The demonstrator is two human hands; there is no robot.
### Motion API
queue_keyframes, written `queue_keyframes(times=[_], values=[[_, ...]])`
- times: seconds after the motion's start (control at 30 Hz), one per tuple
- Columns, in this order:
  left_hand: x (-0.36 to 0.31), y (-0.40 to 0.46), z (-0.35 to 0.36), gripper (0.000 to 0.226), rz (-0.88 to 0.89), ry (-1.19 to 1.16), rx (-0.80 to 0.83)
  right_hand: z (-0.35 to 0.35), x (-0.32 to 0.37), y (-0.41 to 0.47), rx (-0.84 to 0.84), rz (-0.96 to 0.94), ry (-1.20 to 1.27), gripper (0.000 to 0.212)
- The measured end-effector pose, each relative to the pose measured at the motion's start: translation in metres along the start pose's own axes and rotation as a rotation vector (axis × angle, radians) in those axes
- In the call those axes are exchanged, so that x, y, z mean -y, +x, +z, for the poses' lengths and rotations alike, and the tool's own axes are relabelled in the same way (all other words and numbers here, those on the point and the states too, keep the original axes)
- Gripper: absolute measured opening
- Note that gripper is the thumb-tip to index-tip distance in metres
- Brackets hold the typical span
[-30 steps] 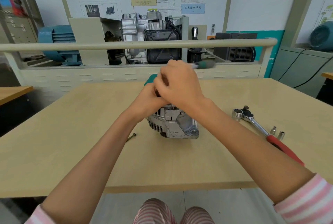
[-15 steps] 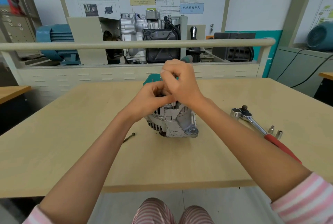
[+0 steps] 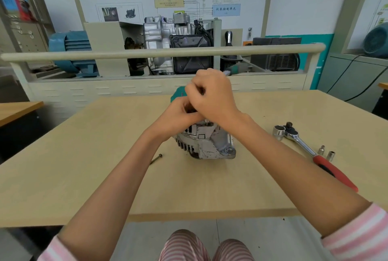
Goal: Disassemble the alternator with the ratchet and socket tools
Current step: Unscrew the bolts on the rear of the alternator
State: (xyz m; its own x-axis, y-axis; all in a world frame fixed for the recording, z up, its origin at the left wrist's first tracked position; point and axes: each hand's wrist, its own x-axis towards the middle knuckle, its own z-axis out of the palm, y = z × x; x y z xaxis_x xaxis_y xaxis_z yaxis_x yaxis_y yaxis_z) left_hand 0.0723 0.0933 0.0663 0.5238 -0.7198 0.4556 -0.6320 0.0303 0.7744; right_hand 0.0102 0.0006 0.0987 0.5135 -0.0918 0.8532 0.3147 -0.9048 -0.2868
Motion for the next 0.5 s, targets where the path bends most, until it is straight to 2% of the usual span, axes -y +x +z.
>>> queue_keyframes(times=[0.07, 0.17, 0.23, 0.33, 0.37, 0.43, 0.5], values=[[0.0, 0.0, 0.0, 0.009, -0.014, 0.015, 0.006, -0.003, -0.005, 0.003, 0.066, 0.007, 0.237, 0.032], [0.001, 0.002, 0.001, 0.019, -0.021, 0.014, -0.008, -0.007, -0.008, 0.002, 0.057, 0.024, 0.347, 0.033], [-0.001, 0.002, 0.001, 0.011, -0.003, 0.025, -0.028, -0.003, -0.006, -0.002, 0.016, -0.01, 0.108, 0.029], [-0.001, 0.003, 0.0, 0.029, 0.011, 0.052, -0.071, 0.008, 0.006, -0.011, -0.006, 0.07, -0.559, 0.026], [-0.001, 0.003, -0.001, 0.029, 0.014, 0.067, -0.07, 0.011, 0.011, -0.013, -0.009, 0.093, -0.675, 0.028], [-0.001, 0.002, -0.001, 0.032, 0.014, 0.044, -0.05, 0.01, 0.017, -0.01, 0.01, 0.123, -0.698, 0.032], [-0.002, 0.0, -0.001, 0.037, 0.009, 0.015, -0.041, 0.006, 0.014, -0.005, 0.068, 0.135, -0.576, 0.034]])
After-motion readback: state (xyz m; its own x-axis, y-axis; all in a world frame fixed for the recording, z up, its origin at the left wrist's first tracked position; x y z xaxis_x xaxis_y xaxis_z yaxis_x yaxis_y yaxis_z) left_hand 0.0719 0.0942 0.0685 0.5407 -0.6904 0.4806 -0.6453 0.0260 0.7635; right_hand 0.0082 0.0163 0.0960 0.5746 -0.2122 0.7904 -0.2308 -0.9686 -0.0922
